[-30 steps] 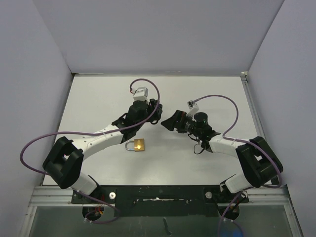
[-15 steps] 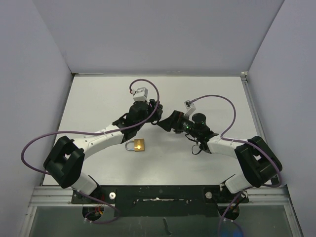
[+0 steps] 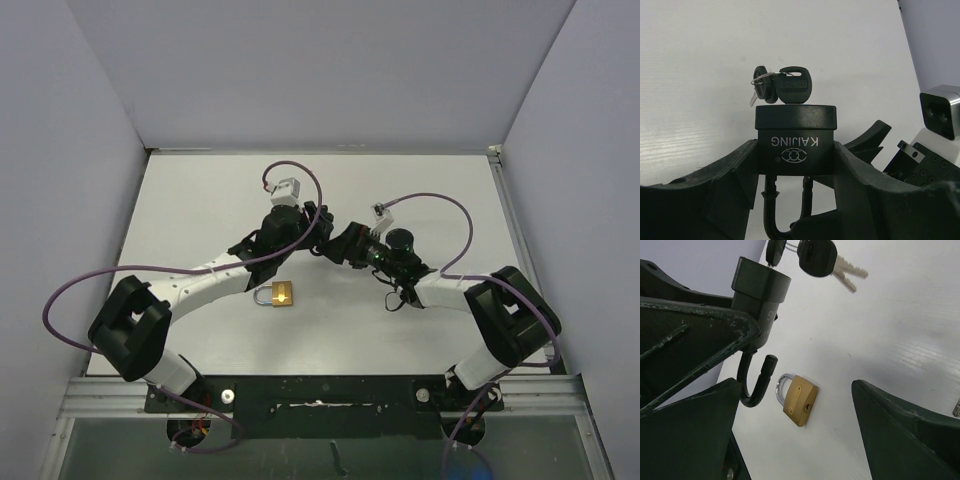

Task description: Unlock with the key

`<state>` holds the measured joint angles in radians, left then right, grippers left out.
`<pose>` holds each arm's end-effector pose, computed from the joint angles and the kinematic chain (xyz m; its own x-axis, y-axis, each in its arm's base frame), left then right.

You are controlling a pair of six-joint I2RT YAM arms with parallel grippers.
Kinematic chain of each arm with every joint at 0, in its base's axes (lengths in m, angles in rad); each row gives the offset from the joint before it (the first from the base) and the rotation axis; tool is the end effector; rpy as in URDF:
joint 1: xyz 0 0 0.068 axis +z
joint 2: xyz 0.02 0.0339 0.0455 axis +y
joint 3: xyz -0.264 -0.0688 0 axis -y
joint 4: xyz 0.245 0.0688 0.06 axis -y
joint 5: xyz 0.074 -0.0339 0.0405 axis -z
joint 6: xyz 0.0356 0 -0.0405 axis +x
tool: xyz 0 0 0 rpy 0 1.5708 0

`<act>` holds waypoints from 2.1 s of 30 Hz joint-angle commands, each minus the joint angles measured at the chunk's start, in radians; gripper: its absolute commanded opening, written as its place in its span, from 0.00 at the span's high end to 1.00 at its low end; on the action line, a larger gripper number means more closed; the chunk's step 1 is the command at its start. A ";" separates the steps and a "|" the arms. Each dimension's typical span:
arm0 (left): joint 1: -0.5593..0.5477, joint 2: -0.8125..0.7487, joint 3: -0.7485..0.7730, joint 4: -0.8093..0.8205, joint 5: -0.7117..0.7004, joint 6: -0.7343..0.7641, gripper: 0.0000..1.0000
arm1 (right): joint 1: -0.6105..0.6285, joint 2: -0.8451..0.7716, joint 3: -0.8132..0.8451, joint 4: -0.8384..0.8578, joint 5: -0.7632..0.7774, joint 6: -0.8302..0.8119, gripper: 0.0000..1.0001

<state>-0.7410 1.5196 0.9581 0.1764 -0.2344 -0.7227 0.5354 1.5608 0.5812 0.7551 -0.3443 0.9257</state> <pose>0.2612 -0.2278 0.2567 -0.5371 -0.3806 -0.7528 0.1900 0.8149 -0.5475 0.2592 0.1677 0.1836 -0.7250 0.4445 -0.5261 -0.3059 0.4766 0.8242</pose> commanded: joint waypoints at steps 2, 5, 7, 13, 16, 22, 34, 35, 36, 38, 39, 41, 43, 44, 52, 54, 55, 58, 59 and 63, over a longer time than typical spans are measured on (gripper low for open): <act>-0.005 -0.091 0.014 0.150 0.001 -0.029 1.00 | -0.014 0.003 0.013 0.095 -0.001 0.013 0.02; -0.005 -0.101 0.008 0.152 0.015 -0.051 1.00 | -0.018 0.012 0.013 0.103 -0.003 0.016 0.02; -0.005 -0.108 0.003 0.158 0.020 -0.066 1.00 | -0.020 0.018 0.012 0.104 -0.002 0.017 0.02; -0.003 -0.136 -0.007 0.163 0.016 -0.082 1.00 | -0.022 0.030 0.007 0.099 0.001 0.018 0.02; 0.001 -0.151 -0.008 0.161 0.012 -0.086 1.00 | -0.022 0.026 0.004 0.080 0.010 0.009 0.02; 0.002 -0.167 -0.002 0.159 0.027 -0.101 1.00 | -0.024 0.021 0.009 0.058 0.019 -0.007 0.02; 0.000 -0.107 -0.001 0.226 0.044 -0.172 1.00 | -0.006 0.047 0.034 0.054 0.015 -0.008 0.02; 0.000 -0.102 0.001 0.234 0.045 -0.177 1.00 | -0.004 0.051 0.037 0.054 0.013 -0.008 0.02; 0.000 -0.095 0.005 0.237 0.048 -0.180 1.00 | -0.001 0.053 0.039 0.053 0.012 -0.008 0.02; 0.000 -0.084 0.011 0.241 0.048 -0.188 1.00 | 0.002 0.055 0.044 0.053 0.011 -0.008 0.02; 0.000 -0.078 0.012 0.247 0.050 -0.192 1.00 | 0.004 0.057 0.046 0.053 0.010 -0.008 0.02; 0.000 -0.070 0.011 0.260 0.050 -0.199 1.00 | 0.008 0.061 0.049 0.055 0.007 -0.008 0.02; 0.000 -0.060 0.011 0.270 0.050 -0.208 1.00 | 0.012 0.066 0.052 0.060 0.006 -0.007 0.02; 0.000 -0.055 0.010 0.276 0.052 -0.213 1.00 | 0.014 0.069 0.052 0.062 0.005 -0.004 0.02; 0.002 -0.054 0.018 0.242 0.038 -0.186 1.00 | -0.001 0.041 0.028 0.115 0.014 -0.004 0.02; 0.002 -0.052 0.014 0.228 0.033 -0.178 1.00 | -0.017 0.020 0.022 0.121 0.012 -0.008 0.02; 0.002 -0.051 0.009 0.228 0.033 -0.176 1.00 | -0.026 0.008 0.019 0.123 0.012 -0.008 0.02; 0.005 -0.043 -0.017 0.234 0.035 -0.182 1.00 | -0.048 -0.032 0.010 0.111 0.007 -0.017 0.02; 0.006 -0.042 -0.025 0.238 0.032 -0.178 1.00 | -0.056 -0.048 0.007 0.097 0.007 -0.021 0.02; 0.011 -0.041 -0.043 0.234 0.015 -0.166 1.00 | -0.080 -0.108 -0.008 0.048 0.005 -0.035 0.02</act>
<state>-0.7406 1.4857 0.9123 0.2661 -0.1913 -0.9005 0.4751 1.5375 0.5804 0.7959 -0.3420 0.9245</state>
